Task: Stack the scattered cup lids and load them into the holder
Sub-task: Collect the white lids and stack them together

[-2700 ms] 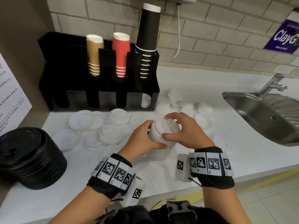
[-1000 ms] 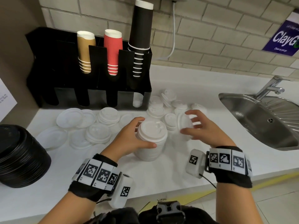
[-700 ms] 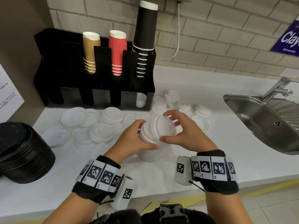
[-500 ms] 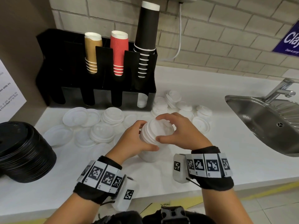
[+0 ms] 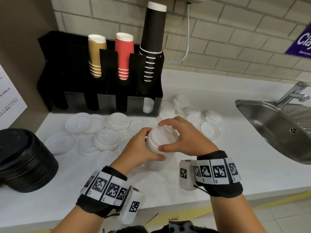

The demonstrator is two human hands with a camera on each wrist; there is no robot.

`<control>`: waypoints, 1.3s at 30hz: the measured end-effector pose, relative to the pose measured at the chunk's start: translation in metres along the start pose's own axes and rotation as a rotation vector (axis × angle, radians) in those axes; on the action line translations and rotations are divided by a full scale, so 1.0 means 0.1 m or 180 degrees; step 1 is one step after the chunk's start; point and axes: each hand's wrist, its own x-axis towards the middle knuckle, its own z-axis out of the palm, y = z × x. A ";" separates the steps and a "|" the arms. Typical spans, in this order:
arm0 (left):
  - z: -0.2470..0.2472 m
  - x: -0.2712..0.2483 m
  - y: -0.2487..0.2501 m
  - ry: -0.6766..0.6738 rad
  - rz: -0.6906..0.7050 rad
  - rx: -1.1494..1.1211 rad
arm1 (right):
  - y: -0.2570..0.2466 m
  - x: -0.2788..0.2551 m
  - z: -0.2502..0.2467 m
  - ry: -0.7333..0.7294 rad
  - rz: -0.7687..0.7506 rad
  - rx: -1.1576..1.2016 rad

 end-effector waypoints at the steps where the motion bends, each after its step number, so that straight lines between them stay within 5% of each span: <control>1: -0.01 0.00 0.00 -0.0008 0.0008 -0.0013 | 0.04 -0.01 -0.04 0.0038 0.0013 0.0109; 4: -0.03 0.00 0.01 -0.0063 0.0013 -0.0038 | 0.29 0.02 -0.22 0.0584 0.0215 0.0437; 7: -0.04 -0.01 0.03 -0.0105 0.0041 -0.0056 | 0.74 0.15 -0.43 0.0963 0.0957 0.0228; 10: -0.02 -0.02 0.07 -0.0040 0.0097 -0.0091 | 1.17 0.29 -0.48 0.0392 0.2095 -0.0462; 13: -0.01 0.00 0.07 0.0010 0.0112 -0.0037 | 1.41 0.36 -0.45 0.0131 0.2455 -0.0715; 21: -0.02 0.03 0.06 0.0089 0.0156 -0.0030 | 1.59 0.38 -0.41 0.0187 0.2298 -0.0785; 29: -0.05 0.01 0.13 -0.0223 0.0465 0.0105 | 1.40 0.32 -0.57 -0.0605 0.1908 -0.1200; 33: -0.06 0.00 0.19 -0.0361 0.0508 0.0287 | 1.26 0.27 -0.55 -0.1246 0.1723 -0.0692; 37: -0.05 -0.02 0.22 -0.0450 0.0470 0.0343 | 1.26 0.46 -0.60 -0.0114 0.1427 -0.0588; 39: -0.04 -0.02 0.23 -0.0476 0.0445 0.0355 | 1.30 0.58 -0.56 0.0068 0.1549 -0.0886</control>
